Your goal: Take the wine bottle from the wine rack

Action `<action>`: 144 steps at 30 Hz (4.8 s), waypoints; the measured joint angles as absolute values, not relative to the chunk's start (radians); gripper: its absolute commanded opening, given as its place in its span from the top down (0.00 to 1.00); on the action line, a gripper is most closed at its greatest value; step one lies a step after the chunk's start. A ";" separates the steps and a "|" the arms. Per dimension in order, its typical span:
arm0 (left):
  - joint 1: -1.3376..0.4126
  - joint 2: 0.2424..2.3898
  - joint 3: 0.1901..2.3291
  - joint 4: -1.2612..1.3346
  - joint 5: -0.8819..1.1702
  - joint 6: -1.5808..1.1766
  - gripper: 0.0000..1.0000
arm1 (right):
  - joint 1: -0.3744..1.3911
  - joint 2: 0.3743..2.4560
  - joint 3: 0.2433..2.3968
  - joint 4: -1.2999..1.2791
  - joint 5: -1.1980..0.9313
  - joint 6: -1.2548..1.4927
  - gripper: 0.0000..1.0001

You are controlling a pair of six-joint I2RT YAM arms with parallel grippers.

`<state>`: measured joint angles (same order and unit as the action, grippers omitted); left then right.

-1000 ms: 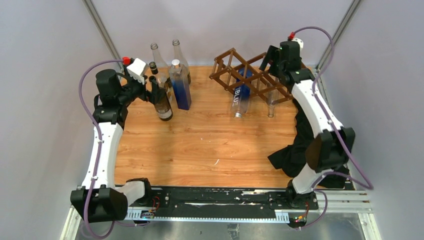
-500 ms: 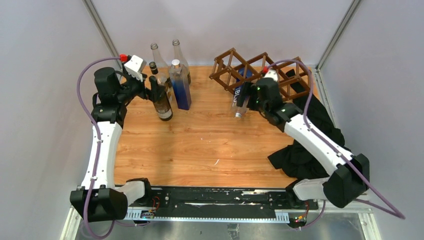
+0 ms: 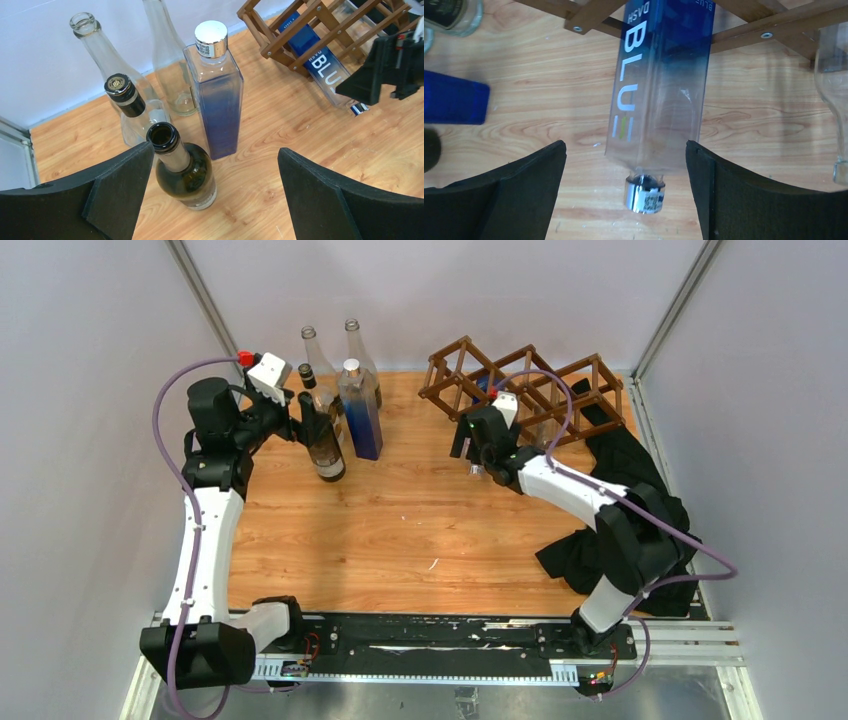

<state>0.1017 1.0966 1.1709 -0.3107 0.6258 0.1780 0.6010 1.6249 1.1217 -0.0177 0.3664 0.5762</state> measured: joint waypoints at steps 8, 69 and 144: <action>0.102 1.084 1.170 -0.310 0.630 0.171 0.00 | 0.558 1.740 1.146 0.004 0.397 0.580 0.05; 0.102 1.052 1.096 -0.340 0.741 0.188 0.00 | 0.528 1.226 0.514 0.279 -0.006 0.828 1.00; -0.808 0.889 0.591 -0.186 0.336 0.850 0.32 | 0.825 1.495 1.303 -0.585 -0.533 0.657 0.71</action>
<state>-0.8078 0.8886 0.5911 -0.1864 0.3359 0.8501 0.8246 1.4948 1.3025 -0.5846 -0.5331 0.6567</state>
